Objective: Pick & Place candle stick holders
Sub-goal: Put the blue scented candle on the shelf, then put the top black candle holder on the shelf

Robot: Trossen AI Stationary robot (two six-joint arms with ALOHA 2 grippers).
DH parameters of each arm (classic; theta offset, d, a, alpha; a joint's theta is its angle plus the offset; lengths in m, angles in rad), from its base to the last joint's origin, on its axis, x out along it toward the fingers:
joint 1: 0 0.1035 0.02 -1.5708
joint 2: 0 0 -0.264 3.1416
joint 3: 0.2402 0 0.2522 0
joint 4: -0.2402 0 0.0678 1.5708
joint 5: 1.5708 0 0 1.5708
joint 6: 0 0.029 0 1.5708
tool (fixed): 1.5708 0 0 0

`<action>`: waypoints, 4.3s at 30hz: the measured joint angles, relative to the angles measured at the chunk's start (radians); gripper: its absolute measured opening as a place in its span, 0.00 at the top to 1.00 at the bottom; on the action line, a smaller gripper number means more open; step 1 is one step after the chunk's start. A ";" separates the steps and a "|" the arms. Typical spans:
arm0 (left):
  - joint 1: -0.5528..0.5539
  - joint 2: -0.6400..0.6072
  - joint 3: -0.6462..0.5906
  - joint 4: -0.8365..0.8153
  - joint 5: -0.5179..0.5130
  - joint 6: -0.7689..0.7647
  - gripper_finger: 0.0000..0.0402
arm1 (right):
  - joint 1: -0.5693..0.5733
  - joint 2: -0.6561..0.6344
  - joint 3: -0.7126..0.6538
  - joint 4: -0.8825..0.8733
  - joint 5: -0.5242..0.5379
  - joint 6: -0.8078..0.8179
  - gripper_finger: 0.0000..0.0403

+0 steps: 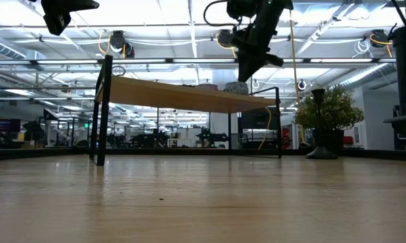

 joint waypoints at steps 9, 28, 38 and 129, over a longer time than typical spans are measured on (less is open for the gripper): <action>0.000 0.000 0.000 0.000 0.000 -0.001 0.70 | 0.000 -0.111 0.000 -0.040 0.009 0.004 0.96; 0.000 0.000 0.000 0.000 -0.007 0.000 0.70 | -0.022 -0.316 0.000 -0.482 0.107 0.066 0.96; 0.000 0.000 0.000 0.001 -0.008 -0.001 0.70 | -0.034 -0.323 0.000 -0.607 0.099 -0.224 0.90; 0.000 0.000 0.000 0.000 -0.079 -0.001 0.70 | -0.152 -0.385 -0.479 -0.238 -0.032 -0.624 0.52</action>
